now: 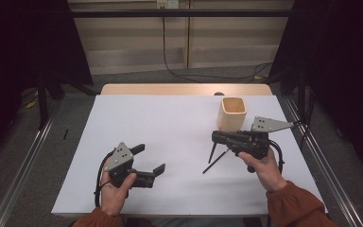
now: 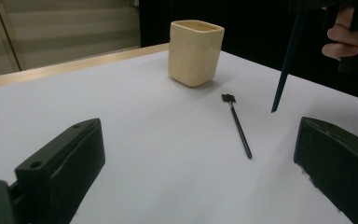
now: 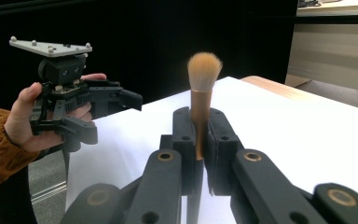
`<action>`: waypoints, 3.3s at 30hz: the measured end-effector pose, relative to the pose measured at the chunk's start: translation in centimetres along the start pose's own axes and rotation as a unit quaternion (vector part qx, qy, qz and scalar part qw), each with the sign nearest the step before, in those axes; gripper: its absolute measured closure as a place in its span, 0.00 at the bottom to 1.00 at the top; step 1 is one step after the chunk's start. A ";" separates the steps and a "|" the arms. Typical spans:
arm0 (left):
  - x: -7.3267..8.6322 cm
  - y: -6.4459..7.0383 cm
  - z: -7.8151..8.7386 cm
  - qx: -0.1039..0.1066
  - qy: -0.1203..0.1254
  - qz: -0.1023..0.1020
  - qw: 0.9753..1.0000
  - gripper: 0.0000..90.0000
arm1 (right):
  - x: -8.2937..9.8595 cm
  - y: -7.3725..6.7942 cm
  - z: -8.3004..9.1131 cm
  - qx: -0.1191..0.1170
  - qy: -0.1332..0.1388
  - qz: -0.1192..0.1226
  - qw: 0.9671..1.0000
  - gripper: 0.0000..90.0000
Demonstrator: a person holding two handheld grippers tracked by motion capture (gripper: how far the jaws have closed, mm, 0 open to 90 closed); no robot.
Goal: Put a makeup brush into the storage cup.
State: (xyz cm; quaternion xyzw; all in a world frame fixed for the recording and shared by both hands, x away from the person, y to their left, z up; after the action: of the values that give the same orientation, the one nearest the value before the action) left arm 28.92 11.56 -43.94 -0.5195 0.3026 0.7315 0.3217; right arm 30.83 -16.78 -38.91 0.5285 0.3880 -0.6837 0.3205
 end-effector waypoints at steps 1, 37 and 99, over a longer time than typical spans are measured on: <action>0.1 0.0 0.1 -0.003 -0.003 -0.003 1.000 0.02 | -0.1 0.1 0.1 0.002 0.001 0.002 1.000 0.93; 1.5 -0.7 3.1 -0.027 0.002 0.004 1.000 0.02 | -4.8 5.6 4.0 0.097 0.020 0.022 0.995 0.93; 1.3 -1.2 3.4 -0.018 0.009 0.006 1.000 0.02 | -10.0 16.1 1.7 0.205 -0.001 0.015 0.979 0.93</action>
State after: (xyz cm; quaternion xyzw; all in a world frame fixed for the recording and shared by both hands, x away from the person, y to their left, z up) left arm 27.62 15.12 -44.41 -0.5303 0.2952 0.7340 0.3048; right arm 46.04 -25.88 -32.08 0.5879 0.2316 -0.7443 0.2163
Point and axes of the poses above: each handheld gripper's, and its own axes: z roughly backward along the jaws, x roughly out of its underside, y roughly to its right, the point moved 6 cm from there along -z, roughly forward along the jaws, and after that the axes turned 2 degrees about y, right-handed, at the moved point
